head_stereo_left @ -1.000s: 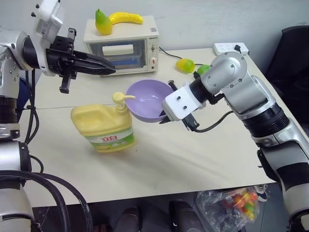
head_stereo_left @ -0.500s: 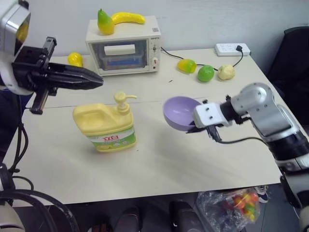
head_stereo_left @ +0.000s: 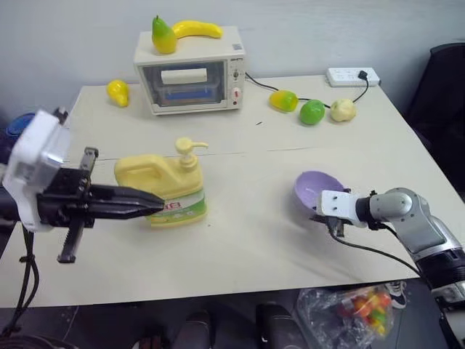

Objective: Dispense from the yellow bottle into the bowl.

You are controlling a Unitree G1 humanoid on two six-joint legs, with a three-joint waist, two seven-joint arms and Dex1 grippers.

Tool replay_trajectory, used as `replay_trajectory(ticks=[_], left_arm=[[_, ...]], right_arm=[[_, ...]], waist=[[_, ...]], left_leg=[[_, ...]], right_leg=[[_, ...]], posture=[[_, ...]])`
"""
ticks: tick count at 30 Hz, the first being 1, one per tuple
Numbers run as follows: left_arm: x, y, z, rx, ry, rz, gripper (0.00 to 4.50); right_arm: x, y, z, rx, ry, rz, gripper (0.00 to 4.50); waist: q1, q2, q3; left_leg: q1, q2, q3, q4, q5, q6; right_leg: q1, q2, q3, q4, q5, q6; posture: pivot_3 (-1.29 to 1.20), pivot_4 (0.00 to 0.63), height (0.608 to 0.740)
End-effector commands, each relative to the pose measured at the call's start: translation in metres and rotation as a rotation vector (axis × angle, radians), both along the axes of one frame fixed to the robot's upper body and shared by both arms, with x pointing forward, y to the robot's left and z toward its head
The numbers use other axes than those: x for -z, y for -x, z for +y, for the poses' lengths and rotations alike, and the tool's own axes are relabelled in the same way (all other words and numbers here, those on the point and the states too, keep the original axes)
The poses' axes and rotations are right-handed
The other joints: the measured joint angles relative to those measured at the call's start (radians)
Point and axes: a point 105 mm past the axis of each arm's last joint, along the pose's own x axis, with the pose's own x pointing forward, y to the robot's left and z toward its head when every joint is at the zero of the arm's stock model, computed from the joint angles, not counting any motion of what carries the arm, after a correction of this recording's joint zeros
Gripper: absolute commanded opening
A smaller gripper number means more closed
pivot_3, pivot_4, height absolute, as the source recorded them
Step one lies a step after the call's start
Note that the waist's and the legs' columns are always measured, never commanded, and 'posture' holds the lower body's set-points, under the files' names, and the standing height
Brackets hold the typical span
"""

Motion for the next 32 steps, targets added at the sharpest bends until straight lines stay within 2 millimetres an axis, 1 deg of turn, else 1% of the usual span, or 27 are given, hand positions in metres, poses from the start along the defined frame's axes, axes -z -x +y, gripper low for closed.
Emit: replay_trajectory(ticks=[1, 3, 4, 5, 8, 9, 10, 12, 15, 18, 20, 23, 24, 25, 26, 28, 29, 32], left_arm=[[0.007, 0.006, -0.004, -0.013, -0.022, -0.04, 0.17], [0.014, 0.005, -0.004, -0.045, -0.017, -0.034, 0.17], [0.017, 0.004, -0.003, -0.061, -0.01, -0.031, 0.17], [0.02, 0.004, -0.002, -0.082, -0.008, -0.029, 0.17], [0.027, 0.004, 0.002, -0.127, -0.007, -0.023, 0.17], [0.027, 0.002, 0.005, -0.153, 0.001, -0.022, 0.17], [0.027, 0.001, 0.009, -0.177, 0.01, -0.016, 0.36], [0.026, 0.001, 0.015, -0.204, 0.016, 0.004, 0.77], [0.026, 0.007, 0.027, -0.233, -0.001, 0.015, 1.55], [0.023, 0.014, 0.042, -0.274, -0.011, 0.016, 2.44], [0.018, 0.02, 0.053, -0.305, -0.016, 0.017, 3.04], [0.012, 0.024, 0.07, -0.379, -0.044, -0.029, 3.86], [0.01, 0.024, 0.075, -0.402, -0.056, -0.048, 4.22], [0.008, 0.024, 0.08, -0.421, -0.057, -0.055, 4.45], [0.006, 0.024, 0.084, -0.44, -0.049, -0.052, 4.49], [0.001, 0.025, 0.09, -0.461, -0.03, -0.046, 4.49], [0.0, 0.025, 0.092, -0.468, -0.017, -0.046, 4.49], [0.006, 0.024, 0.093, -0.472, -0.012, -0.038, 4.49]], right_arm=[[-0.01, -0.011, -0.003, 0.031, -0.023, -0.08, 2.24], [-0.01, -0.012, -0.004, 0.046, -0.037, -0.077, 2.93], [-0.009, -0.011, -0.005, 0.05, -0.043, -0.067, 3.16], [-0.009, -0.009, -0.006, 0.046, -0.048, -0.055, 3.54], [-0.014, -0.001, -0.008, 0.042, -0.075, -0.034, 4.47], [-0.019, 0.002, -0.009, 0.049, -0.098, -0.032, 4.47], [-0.026, 0.005, -0.01, 0.053, -0.126, -0.031, 4.5], [-0.041, 0.013, -0.01, 0.066, -0.192, -0.023, 4.5], [-0.067, 0.031, -0.015, 0.082, -0.285, 0.012, 4.5], [-0.091, 0.05, -0.028, 0.125, -0.362, 0.066, 4.5], [-0.104, 0.068, -0.041, 0.14, -0.409, 0.134, 4.5], [-0.113, 0.094, -0.059, 0.172, -0.473, 0.247, 4.5], [-0.115, 0.099, -0.064, 0.186, -0.494, 0.27, 4.5], [-0.117, 0.102, -0.069, 0.206, -0.516, 0.28, 4.5], [-0.118, 0.102, -0.074, 0.231, -0.534, 0.28, 4.5], [-0.117, 0.101, -0.082, 0.27, -0.547, 0.271, 4.5], [-0.115, 0.1, -0.085, 0.287, -0.546, 0.263, 4.5], [-0.112, 0.096, -0.089, 0.318, -0.566, 0.255, 4.5]], waist=[[0.0, 0.0, 0.0], [0.0, 0.0, 0.0], [0.001, 0.0, 0.0], [0.001, 0.0, 0.0], [0.002, 0.0, 0.0], [0.003, 0.0, 0.0], [0.005, 0.0, 0.0], [0.005, 0.0, 0.0], [0.004, 0.0, 0.0], [0.005, 0.0, 0.0], [0.005, 0.0, 0.0], [0.01, 0.0, 0.0], [0.013, 0.0, 0.0], [0.017, 0.0, 0.0], [0.019, 0.0, 0.0], [0.021, 0.0, 0.0], [0.022, 0.0, 0.0], [0.023, 0.001, 0.0]], left_leg=[[0.0, 0.0, 0.001, 0.0, 0.0, 0.0], [0.0, 0.0, 0.002, -0.001, 0.0, 0.0], [0.0, 0.0, 0.002, -0.001, 0.0, 0.0], [0.001, 0.0, 0.003, -0.001, 0.0, 0.0], [0.001, 0.001, 0.003, -0.001, 0.0, 0.0], [0.001, 0.001, 0.003, -0.001, -0.001, 0.001], [0.001, 0.001, 0.003, -0.001, -0.001, 0.001], [0.001, 0.001, 0.003, -0.001, -0.001, 0.001], [0.001, 0.001, 0.003, -0.001, -0.001, 0.001], [0.002, 0.002, 0.003, -0.002, -0.001, 0.002], [0.002, 0.002, 0.003, -0.003, -0.002, 0.002], [0.003, 0.003, 0.004, -0.003, -0.003, 0.004], [0.003, 0.003, 0.004, -0.003, -0.003, 0.004], [0.003, 0.003, 0.004, -0.003, -0.004, 0.006], [0.006, 0.003, 0.005, -0.003, -0.007, 0.01], [0.017, 0.006, 0.006, -0.005, -0.009, 0.011], [0.021, 0.006, 0.008, -0.005, -0.011, 0.012], [0.022, 0.008, 0.009, -0.005, -0.013, 0.012]], right_leg=[[-0.001, 0.0, 0.001, 0.0, 0.0, 0.0], [-0.001, 0.001, 0.003, 0.0, 0.0, 0.0], [-0.001, 0.001, 0.004, -0.001, 0.0, 0.0], [-0.001, 0.001, 0.005, -0.001, 0.0, 0.0], [-0.001, 0.001, 0.006, -0.001, 0.0, 0.0], [0.0, 0.001, 0.006, -0.001, 0.0, 0.0], [0.0, 0.001, 0.006, -0.001, 0.0, 0.0], [0.0, 0.001, 0.006, -0.001, 0.0, 0.0], [0.0, 0.001, 0.006, -0.002, 0.0, 0.0], [0.001, 0.002, 0.006, -0.004, 0.0, 0.0], [0.002, 0.002, 0.006, -0.005, 0.0, -0.001], [0.003, 0.001, 0.006, -0.007, 0.0, -0.001], [0.004, 0.002, 0.006, -0.007, 0.0, -0.001], [0.004, 0.002, 0.006, -0.008, 0.0, -0.001], [0.007, 0.002, 0.006, -0.01, 0.0, -0.001], [0.02, 0.003, 0.007, -0.017, -0.001, -0.002], [0.023, 0.003, 0.007, -0.018, -0.001, -0.003], [0.025, 0.003, 0.007, -0.021, -0.002, -0.003]], posture=[[0.0, 0.15, 0.74], [0.0, 0.15, 0.74], [0.0, 0.15, 0.74], [0.0, 0.15, 0.74], [0.0, 0.15, 0.74], [0.0, 0.15, 0.74], [0.0, 0.15, 0.74], [0.0, 0.15, 0.74], [0.0, 0.15, 0.74], [0.0, 0.15, 0.74], [0.0, 0.15, 0.74], [0.0, 0.15, 0.74], [0.0, 0.15, 0.74], [0.0, 0.15, 0.74], [0.0, 0.15, 0.74], [0.0, 0.15, 0.74], [0.0, 0.15, 0.74], [0.0, 0.15, 0.74]])
